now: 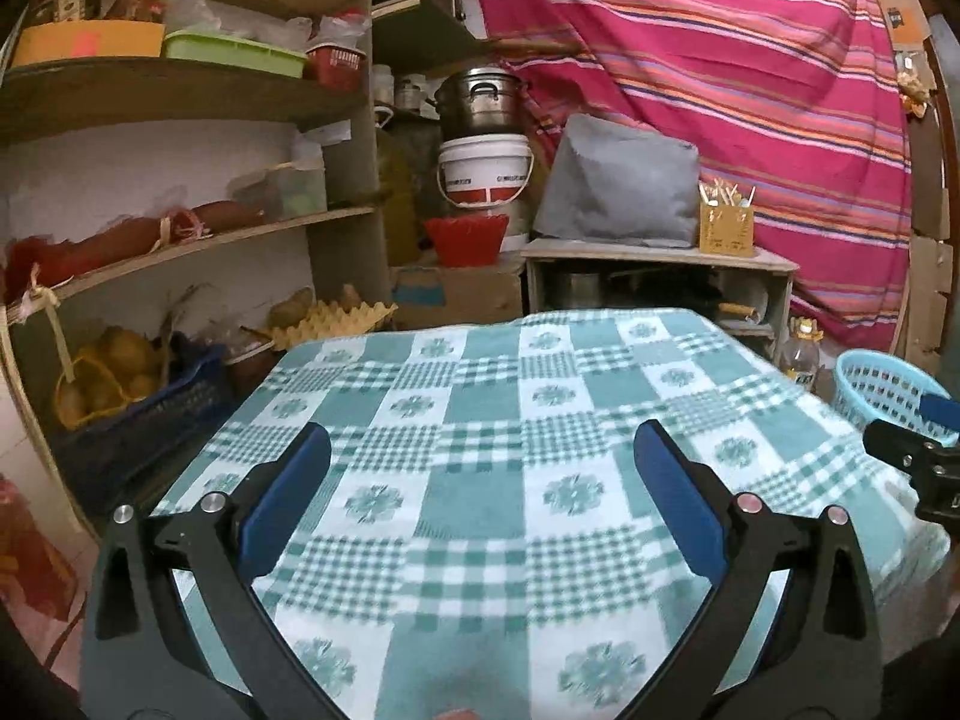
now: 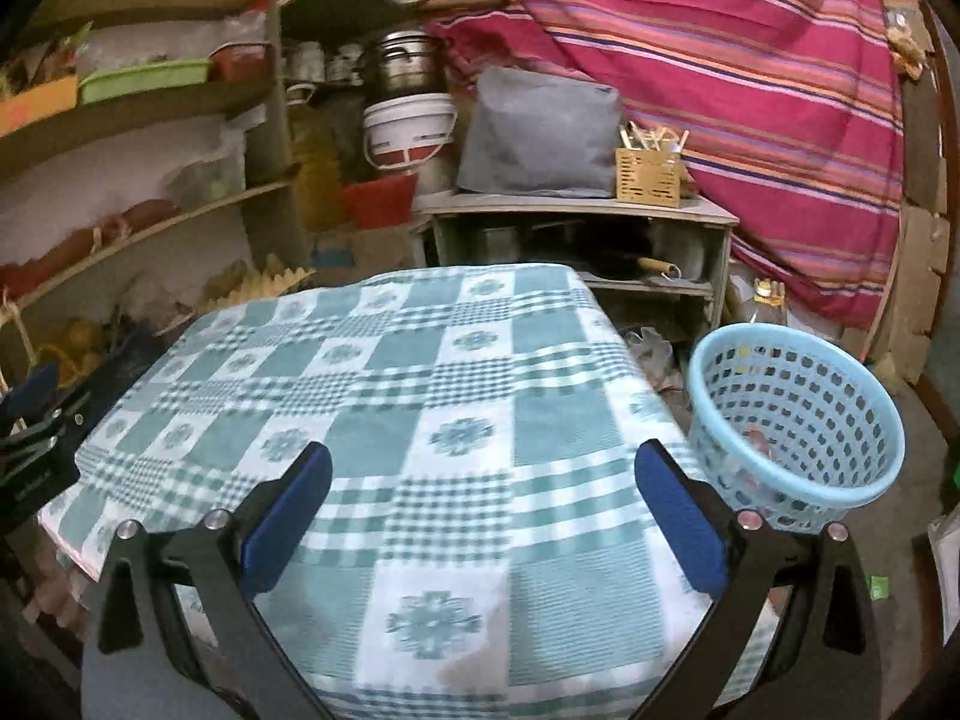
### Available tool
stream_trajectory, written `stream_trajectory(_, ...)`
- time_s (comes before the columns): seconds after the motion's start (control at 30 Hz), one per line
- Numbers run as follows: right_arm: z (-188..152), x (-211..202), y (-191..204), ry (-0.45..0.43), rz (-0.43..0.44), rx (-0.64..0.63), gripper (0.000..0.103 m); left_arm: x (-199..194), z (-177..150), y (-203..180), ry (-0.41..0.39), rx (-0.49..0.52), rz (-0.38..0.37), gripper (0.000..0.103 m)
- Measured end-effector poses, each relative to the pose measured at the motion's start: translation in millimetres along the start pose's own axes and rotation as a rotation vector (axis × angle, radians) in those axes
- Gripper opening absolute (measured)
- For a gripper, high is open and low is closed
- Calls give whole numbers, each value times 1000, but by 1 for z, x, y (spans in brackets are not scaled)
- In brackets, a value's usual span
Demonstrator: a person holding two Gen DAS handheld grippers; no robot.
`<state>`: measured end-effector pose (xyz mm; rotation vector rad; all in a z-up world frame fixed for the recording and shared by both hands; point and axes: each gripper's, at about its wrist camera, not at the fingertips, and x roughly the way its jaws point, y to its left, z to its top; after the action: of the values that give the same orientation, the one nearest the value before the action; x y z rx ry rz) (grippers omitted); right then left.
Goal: Collect trash
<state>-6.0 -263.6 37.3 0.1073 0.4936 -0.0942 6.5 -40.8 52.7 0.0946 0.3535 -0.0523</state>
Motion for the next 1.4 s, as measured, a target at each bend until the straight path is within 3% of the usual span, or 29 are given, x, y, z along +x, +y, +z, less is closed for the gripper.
stream_trajectory(0.33, -16, 2, 35, -56, -38, -56, 99, 4, -30, 15, 36, 14, 16, 98)
stream_trajectory(1.4, -26, 6, 61, -63, -23, -83, 99, 12, -38, 34, 64, -68, 29, 98)
